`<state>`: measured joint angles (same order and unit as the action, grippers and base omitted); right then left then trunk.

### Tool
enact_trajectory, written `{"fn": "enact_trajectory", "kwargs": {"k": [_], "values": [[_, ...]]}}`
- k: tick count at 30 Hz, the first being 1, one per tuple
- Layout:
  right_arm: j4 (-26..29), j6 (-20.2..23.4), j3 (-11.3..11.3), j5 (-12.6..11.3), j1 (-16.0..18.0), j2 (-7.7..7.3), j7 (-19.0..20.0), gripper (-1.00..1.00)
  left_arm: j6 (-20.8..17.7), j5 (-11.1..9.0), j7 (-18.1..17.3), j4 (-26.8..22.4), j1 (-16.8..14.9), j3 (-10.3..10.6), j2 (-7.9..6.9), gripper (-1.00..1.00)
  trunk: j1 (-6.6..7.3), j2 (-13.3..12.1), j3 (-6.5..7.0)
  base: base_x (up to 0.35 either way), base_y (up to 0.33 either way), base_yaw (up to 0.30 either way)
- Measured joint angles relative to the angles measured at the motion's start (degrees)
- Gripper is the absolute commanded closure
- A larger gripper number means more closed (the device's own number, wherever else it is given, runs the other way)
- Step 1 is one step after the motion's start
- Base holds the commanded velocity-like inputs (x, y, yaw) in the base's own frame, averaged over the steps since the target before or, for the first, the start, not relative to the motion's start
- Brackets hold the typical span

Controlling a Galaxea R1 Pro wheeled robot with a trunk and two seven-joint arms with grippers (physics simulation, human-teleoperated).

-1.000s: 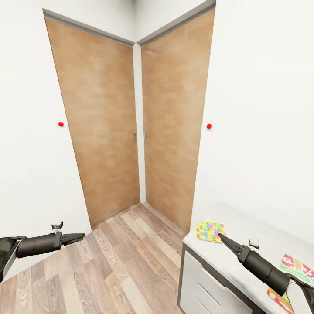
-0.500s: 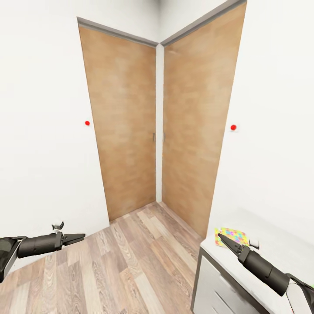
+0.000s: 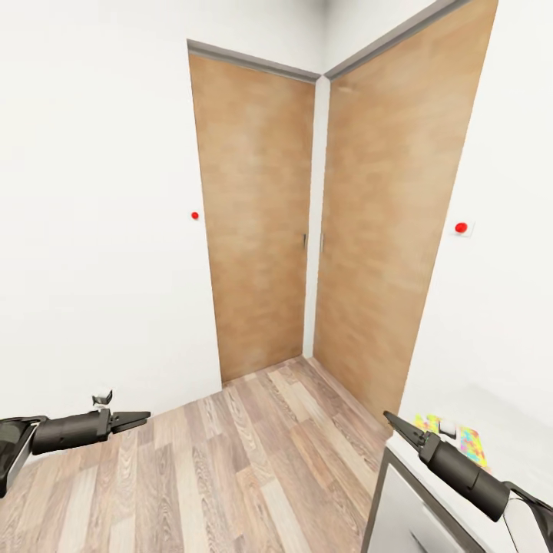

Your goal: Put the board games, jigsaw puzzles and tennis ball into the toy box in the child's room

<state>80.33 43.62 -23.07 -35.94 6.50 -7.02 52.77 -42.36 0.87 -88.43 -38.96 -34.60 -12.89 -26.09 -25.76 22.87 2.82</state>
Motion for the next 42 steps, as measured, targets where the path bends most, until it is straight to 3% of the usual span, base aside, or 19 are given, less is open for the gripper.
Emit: {"fn": "enact_trajectory", "kwargs": {"k": [27, 42], "values": [[0.0, 0.0, 1.15, 0.09, 0.0, 0.08, -0.21, -1.0, -0.02, 0.0, 0.08, -0.02, 0.0, -0.05, 0.06, -1.0, 0.0, 0.0, 0.0, -0.027, 0.0, 0.288], [-0.07, 0.02, 2.96, -0.1, 0.0, 0.08, -5.33, -1.0, -0.02, 0.0, 0.16, 0.0, 0.0, 0.0, 0.06, -1.0, 0.0, 0.0, 0.0, 0.0, 0.0, 0.288]]}}
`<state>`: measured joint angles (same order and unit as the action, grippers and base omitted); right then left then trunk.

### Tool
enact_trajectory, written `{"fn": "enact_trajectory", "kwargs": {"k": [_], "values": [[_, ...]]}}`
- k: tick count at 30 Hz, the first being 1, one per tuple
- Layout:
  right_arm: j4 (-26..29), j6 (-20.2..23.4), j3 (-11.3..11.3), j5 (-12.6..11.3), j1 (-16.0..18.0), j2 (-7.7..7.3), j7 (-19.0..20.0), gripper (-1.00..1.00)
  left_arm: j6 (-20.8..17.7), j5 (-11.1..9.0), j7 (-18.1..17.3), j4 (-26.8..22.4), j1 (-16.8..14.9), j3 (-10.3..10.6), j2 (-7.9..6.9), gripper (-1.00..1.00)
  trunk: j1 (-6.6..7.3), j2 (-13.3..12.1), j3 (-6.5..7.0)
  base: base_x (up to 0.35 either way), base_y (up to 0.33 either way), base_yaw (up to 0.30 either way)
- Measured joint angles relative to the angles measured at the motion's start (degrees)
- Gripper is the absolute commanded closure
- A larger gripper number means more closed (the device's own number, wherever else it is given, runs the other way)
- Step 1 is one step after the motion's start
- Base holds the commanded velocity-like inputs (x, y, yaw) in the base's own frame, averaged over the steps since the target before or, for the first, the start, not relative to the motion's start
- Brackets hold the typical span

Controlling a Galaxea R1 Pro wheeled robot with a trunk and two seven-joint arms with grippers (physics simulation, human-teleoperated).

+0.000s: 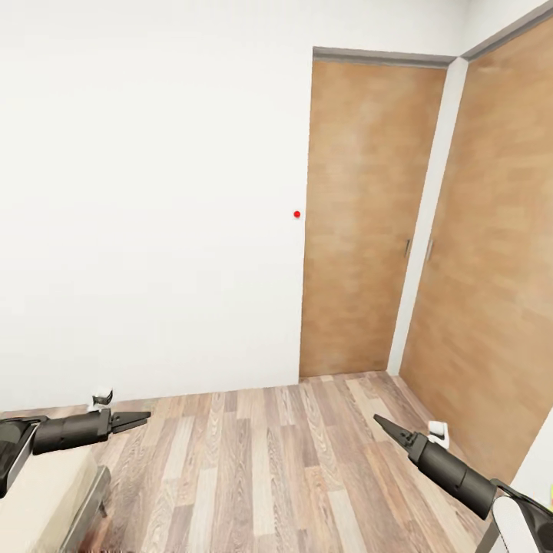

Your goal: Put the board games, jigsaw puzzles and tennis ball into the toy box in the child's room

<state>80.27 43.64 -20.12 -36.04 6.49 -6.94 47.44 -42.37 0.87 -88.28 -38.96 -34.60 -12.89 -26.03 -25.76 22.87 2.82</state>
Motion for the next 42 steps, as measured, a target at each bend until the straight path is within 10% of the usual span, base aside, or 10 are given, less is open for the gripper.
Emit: {"fn": "enact_trajectory", "kwargs": {"k": [42], "values": [[-1.17, -0.02, 0.14, 0.08, 0.04, 0.0, -0.33, -1.0, 0.0, 0.0, 1.49, 0.0, 0.0, -0.08, 0.0, -1.0, 0.0, 0.0, 0.0, 0.0, 0.0, 0.288]]}}
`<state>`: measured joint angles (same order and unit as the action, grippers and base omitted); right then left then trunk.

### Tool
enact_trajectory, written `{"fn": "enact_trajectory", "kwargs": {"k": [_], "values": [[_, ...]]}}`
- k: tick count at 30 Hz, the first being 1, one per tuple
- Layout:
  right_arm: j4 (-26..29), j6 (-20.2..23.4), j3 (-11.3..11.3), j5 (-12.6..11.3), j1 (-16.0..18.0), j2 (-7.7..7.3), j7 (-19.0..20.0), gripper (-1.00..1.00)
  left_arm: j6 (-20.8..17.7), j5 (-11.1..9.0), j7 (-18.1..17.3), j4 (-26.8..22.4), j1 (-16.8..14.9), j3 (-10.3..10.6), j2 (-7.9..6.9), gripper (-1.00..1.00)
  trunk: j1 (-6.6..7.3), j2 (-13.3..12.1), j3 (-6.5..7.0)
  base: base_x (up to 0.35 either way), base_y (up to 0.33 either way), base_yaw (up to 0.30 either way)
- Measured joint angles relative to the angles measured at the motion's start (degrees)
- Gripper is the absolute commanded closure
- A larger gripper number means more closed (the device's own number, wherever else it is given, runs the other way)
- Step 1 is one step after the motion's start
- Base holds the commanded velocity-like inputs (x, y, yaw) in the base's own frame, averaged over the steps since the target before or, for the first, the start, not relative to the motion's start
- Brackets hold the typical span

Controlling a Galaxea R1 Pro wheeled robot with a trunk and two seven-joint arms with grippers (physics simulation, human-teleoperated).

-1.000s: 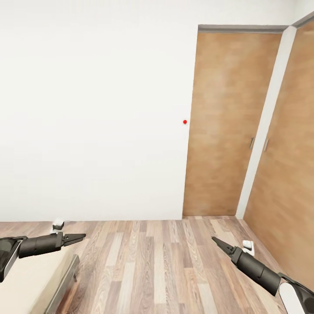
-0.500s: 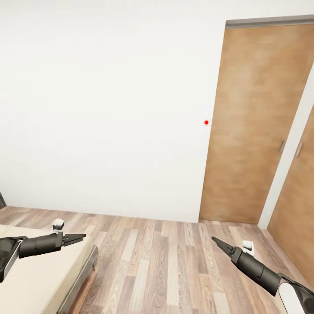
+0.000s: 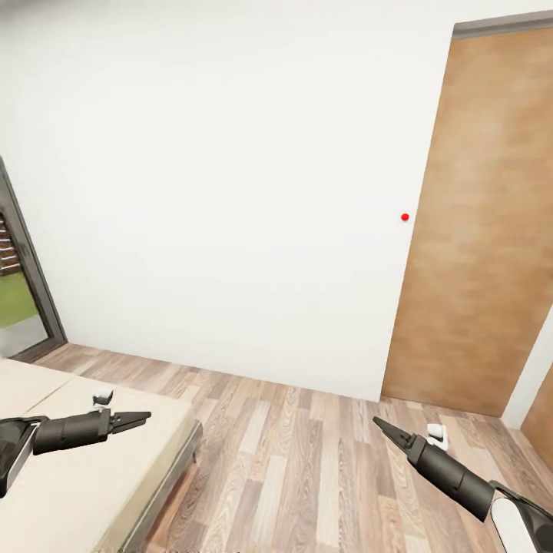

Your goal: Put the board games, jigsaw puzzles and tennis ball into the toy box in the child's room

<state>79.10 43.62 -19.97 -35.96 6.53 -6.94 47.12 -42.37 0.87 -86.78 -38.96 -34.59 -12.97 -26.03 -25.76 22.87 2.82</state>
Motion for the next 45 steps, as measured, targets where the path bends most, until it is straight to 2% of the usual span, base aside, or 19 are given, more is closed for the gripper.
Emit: {"fn": "enact_trajectory", "kwargs": {"k": [45], "values": [[-1.17, 0.0, 0.0, 0.0, 0.05, 0.0, 0.0, -1.0, 0.0, -0.02, -0.08, 0.0, 0.0, -0.53, 0.0, -1.0, 0.0, 0.0, 0.0, 0.0, 0.0, 0.288]]}}
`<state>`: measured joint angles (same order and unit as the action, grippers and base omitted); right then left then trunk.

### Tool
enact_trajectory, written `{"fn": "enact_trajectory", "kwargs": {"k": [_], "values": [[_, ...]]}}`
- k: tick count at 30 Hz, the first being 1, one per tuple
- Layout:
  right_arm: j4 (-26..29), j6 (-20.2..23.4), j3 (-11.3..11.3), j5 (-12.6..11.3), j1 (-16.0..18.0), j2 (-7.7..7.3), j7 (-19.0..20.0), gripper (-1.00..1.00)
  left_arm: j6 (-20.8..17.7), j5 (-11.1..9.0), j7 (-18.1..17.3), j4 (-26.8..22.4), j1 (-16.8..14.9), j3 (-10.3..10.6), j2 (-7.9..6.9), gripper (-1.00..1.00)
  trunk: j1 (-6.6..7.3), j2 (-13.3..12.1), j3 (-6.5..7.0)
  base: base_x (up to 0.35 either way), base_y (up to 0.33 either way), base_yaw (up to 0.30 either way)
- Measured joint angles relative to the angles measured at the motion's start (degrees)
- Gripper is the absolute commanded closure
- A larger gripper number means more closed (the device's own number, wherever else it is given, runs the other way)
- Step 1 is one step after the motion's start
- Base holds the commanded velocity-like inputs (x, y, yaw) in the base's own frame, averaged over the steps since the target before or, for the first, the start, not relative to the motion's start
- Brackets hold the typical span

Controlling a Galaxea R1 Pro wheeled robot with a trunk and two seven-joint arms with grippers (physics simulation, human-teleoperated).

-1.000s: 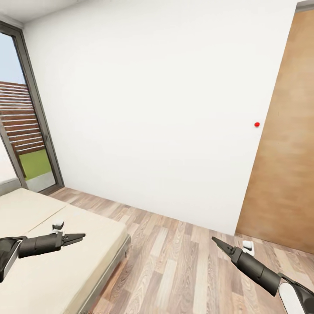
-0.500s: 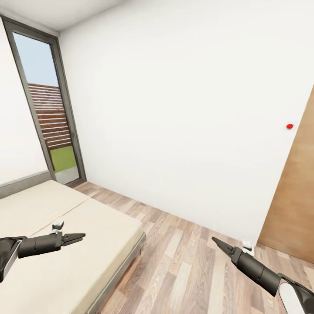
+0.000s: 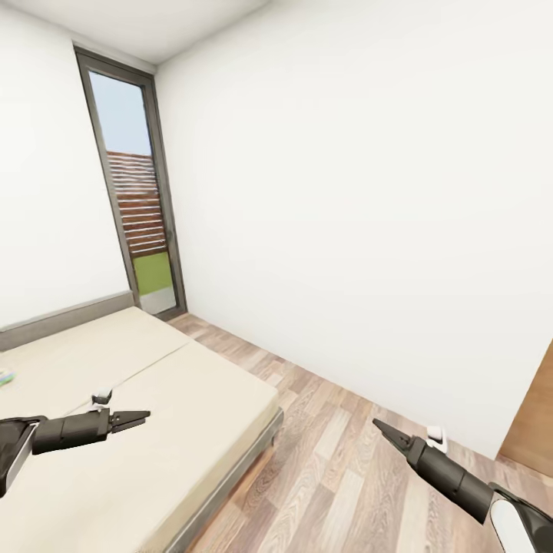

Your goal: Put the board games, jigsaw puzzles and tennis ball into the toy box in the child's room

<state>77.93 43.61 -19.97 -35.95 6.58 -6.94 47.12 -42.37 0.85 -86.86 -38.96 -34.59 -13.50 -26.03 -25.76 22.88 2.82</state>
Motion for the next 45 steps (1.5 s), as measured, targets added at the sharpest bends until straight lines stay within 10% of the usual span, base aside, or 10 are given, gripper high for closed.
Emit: {"fn": "enact_trajectory", "kwargs": {"k": [45], "values": [[-0.01, -0.01, 2.2, 0.0, 0.0, 0.0, -3.32, -1.0, 0.09, 0.01, -0.01, 0.0, 0.0, 0.26, 0.01, -1.0, 0.0, 0.0, 0.0, 0.0, 0.0, 0.288]]}}
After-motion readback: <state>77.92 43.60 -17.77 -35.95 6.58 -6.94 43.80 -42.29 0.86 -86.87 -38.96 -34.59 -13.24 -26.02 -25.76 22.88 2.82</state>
